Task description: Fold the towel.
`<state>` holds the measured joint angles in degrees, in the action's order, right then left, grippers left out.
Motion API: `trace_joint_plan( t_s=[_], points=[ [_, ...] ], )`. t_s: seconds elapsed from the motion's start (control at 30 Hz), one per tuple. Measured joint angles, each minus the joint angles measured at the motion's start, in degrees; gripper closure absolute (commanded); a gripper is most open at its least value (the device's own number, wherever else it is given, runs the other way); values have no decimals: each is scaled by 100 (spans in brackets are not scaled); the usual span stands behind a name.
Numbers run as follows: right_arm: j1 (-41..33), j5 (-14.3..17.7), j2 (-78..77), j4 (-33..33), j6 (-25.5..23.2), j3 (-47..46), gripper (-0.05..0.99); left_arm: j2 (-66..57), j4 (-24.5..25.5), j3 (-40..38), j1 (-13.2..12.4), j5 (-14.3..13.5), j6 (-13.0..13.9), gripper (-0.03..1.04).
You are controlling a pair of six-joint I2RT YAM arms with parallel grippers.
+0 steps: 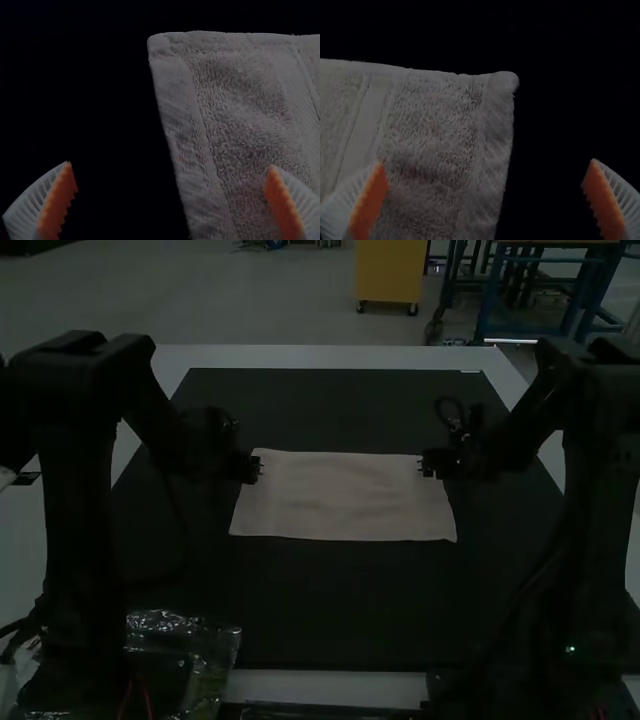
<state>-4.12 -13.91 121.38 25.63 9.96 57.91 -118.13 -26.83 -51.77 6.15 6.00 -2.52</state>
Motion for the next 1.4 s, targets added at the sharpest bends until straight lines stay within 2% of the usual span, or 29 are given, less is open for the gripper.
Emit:
trace_joint_plan(
  t_s=[0.03, 0.07, 0.1, 0.17, 0.23, 0.63, 0.93, 1.4],
  points=[
    [0, 15, 0, -22, 20, 7, 19, -7, -9, 0, 0, -2, 15, 37],
    [2, 44, 0, -24, 52, 4, 51, -9, -20, 0, -2, 2, 31, 73],
    [2, 96, 0, -22, 76, 4, 98, -17, -31, 0, -2, 13, 39, 101],
    [35, 98, 0, 76, 114, -37, 96, -90, -160, -4, -2, 70, 42, 99],
    [35, -7, -2, 175, 101, -129, 96, -144, -227, -17, 15, 269, 68, 99],
    [125, -223, -63, 210, -144, -168, 96, -94, -243, -20, -26, 393, 76, 99],
    [151, -280, -658, -184, -337, -168, 96, 540, 306, -20, -59, 507, 87, 99],
    [216, -649, -1394, -909, -400, -535, 96, 1388, 935, 424, -273, 647, 402, 99]
  ],
)
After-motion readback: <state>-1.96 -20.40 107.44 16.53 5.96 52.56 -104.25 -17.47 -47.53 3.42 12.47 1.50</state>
